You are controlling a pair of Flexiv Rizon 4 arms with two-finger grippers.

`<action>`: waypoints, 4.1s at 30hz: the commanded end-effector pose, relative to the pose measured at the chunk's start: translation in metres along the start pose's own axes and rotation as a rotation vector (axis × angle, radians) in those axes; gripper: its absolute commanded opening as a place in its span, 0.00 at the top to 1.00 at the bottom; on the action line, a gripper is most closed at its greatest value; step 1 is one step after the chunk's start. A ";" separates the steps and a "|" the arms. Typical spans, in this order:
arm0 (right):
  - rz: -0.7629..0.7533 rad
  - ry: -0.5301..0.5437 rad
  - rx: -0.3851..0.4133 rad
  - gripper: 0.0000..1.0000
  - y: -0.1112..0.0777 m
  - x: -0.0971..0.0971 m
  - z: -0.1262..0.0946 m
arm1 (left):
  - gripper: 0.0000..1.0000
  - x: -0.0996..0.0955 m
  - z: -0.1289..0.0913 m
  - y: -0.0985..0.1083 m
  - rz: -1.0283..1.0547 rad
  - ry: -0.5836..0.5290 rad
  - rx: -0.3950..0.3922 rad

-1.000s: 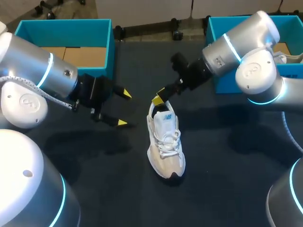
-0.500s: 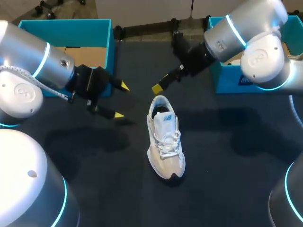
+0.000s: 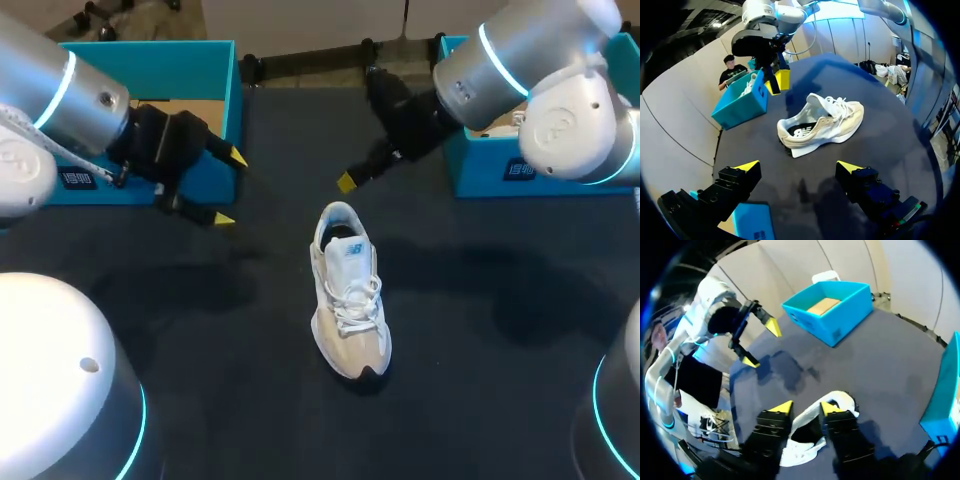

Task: Take the shoe out of the shoebox, open the shoe tongue, remove and reinsert the insole, then place the shoe into the shoebox

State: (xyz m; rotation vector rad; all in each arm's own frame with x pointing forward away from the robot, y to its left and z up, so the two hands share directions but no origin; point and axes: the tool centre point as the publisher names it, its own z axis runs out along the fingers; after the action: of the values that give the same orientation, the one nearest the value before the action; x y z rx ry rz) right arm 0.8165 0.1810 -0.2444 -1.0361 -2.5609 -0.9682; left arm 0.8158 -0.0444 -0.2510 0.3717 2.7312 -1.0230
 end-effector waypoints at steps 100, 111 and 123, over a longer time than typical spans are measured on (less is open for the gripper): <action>0.521 -0.701 0.313 1.00 -0.075 -0.035 0.100 | 0.00 -0.009 -0.021 0.003 0.008 -0.004 -0.029; 0.501 -0.703 0.288 1.00 -0.059 -0.061 0.110 | 0.00 -0.009 -0.021 0.003 0.008 -0.004 -0.029; 0.532 -0.674 0.320 1.00 -0.071 -0.063 0.128 | 0.00 -0.009 -0.021 0.003 0.008 -0.004 -0.029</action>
State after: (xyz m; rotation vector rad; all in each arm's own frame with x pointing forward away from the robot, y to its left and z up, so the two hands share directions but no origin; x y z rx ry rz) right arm 0.8194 0.1888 -0.4001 -2.0419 -2.5155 -0.0637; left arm 0.8237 -0.0303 -0.2350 0.3751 2.7352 -0.9825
